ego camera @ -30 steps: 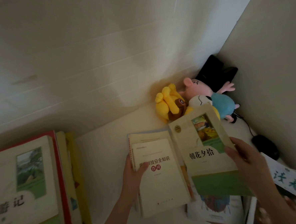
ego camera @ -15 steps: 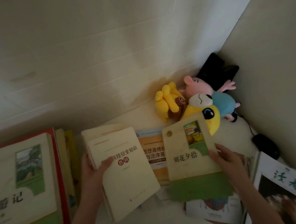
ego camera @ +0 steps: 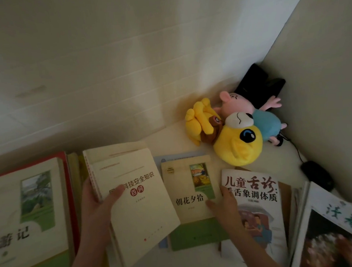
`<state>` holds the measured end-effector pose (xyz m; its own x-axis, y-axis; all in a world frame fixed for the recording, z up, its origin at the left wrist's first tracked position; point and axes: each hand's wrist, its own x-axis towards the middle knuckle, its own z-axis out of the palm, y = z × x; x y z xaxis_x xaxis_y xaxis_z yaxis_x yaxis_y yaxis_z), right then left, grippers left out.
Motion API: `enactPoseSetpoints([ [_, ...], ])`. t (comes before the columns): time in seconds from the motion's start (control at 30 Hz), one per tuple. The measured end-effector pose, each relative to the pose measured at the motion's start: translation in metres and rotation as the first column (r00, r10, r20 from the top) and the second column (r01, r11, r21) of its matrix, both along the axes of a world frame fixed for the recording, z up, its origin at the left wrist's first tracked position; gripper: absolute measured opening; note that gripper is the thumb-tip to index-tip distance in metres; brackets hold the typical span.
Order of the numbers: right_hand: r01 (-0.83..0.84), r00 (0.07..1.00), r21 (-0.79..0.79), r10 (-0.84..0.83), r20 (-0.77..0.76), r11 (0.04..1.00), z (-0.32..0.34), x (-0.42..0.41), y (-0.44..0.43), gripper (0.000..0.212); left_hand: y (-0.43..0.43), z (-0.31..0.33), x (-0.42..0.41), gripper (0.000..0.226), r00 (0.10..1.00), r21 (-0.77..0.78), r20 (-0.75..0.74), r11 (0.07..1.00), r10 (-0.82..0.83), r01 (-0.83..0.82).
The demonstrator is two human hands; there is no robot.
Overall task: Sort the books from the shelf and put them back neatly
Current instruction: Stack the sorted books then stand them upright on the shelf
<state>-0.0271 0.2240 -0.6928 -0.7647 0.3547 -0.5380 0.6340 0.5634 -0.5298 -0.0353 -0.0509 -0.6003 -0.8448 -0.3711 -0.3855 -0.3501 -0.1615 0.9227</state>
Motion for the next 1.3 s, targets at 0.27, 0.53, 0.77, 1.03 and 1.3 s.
enactPoseSetpoints([
  [0.27, -0.006, 0.976, 0.049, -0.005, 0.218, 0.999, 0.005, -0.021, -0.002, 0.078, -0.002, -0.005, 0.0, 0.058, 1.0, 0.041, 0.009, 0.999, -0.009, 0.009],
  [0.53, 0.122, 0.993, -0.105, -0.121, 0.009, 0.987, 0.022, -0.01, -0.002, 0.043, -0.002, -0.007, -0.004, 0.057, 1.0, 0.078, 0.023, 0.997, -0.002, 0.0],
  [0.77, 0.086, 0.99, -0.289, -0.115, -0.087, 0.953, 0.072, -0.01, 0.01, 0.03, 0.006, -0.013, -0.013, 0.058, 0.996, 0.209, 0.09, 0.978, -0.022, 0.003],
  [1.03, 0.091, 0.94, -0.23, -0.16, -0.303, 0.969, 0.145, -0.025, 0.044, 0.031, 0.036, -0.029, -0.017, 0.058, 0.983, 0.332, 0.157, 0.942, -0.097, 0.04],
  [1.3, 0.195, 0.862, -0.273, -0.298, -0.411, 0.942, 0.206, -0.021, 0.068, 0.04, 0.072, -0.064, -0.021, 0.043, 0.963, 0.431, 0.154, 0.892, -0.219, 0.134],
])
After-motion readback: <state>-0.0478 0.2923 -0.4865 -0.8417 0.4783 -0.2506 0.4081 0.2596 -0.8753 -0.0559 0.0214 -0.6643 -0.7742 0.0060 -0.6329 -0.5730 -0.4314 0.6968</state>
